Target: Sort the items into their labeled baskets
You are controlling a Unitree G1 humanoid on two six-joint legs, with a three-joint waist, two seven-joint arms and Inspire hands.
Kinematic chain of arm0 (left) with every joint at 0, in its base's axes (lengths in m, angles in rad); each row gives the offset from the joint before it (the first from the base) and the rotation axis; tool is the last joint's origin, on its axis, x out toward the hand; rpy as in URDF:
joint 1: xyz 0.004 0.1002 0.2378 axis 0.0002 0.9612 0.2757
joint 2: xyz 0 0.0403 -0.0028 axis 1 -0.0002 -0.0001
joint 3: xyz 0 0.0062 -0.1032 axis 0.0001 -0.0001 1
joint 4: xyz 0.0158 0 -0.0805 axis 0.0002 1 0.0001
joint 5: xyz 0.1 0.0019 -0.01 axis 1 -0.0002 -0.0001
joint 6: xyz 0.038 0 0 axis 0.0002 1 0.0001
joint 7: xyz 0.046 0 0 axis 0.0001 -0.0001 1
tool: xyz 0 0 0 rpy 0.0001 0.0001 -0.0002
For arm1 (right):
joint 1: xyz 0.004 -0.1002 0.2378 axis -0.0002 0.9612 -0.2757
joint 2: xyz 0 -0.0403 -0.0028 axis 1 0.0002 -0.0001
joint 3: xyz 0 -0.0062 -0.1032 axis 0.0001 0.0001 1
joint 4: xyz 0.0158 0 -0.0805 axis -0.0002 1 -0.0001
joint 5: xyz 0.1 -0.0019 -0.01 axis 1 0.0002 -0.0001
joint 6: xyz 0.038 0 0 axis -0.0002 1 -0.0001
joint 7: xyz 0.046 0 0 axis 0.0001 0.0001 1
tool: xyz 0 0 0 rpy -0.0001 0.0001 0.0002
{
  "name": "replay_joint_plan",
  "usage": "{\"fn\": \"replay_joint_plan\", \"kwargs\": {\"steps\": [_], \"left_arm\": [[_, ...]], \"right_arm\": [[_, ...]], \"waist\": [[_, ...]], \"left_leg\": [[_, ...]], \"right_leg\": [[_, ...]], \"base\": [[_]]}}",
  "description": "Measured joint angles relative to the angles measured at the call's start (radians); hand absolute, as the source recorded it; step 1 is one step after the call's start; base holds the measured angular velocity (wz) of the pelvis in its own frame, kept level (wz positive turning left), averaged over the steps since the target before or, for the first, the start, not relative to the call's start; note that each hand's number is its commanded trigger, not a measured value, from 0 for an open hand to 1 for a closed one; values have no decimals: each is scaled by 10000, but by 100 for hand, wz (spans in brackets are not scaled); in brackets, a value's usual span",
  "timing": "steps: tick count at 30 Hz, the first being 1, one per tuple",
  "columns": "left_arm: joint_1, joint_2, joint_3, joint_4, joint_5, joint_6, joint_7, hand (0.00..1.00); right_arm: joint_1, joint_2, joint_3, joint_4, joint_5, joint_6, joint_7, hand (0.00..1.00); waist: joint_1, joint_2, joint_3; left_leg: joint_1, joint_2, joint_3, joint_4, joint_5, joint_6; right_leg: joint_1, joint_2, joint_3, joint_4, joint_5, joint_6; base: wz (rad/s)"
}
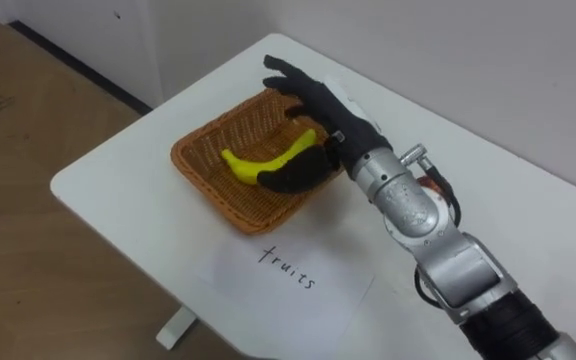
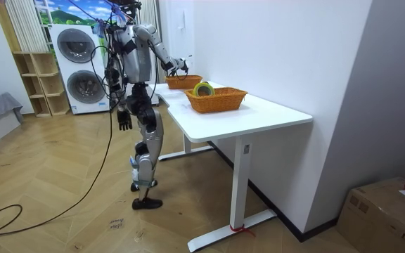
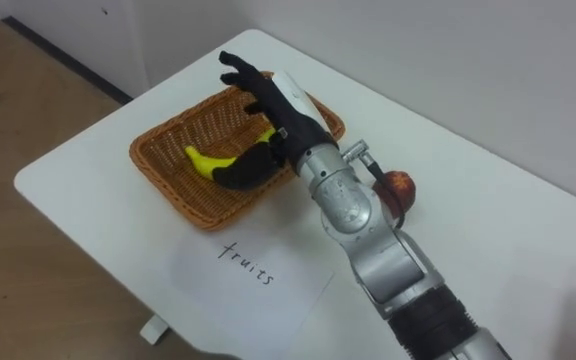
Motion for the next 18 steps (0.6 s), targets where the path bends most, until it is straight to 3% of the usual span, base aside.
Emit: {"fn": "replay_joint_plan", "kwargs": {"steps": [18], "left_arm": [[9, 14, -9, 13, -4, -6, -20, 0]], "right_arm": [[0, -1, 29, 48, -6, 0, 291, 0]], "waist": [[2, -137, 63]], "left_leg": [[-1, -1, -32, 3, 1, 1]], "right_leg": [[10, 3, 24, 0, -3, 5]], "base": [[0]]}}
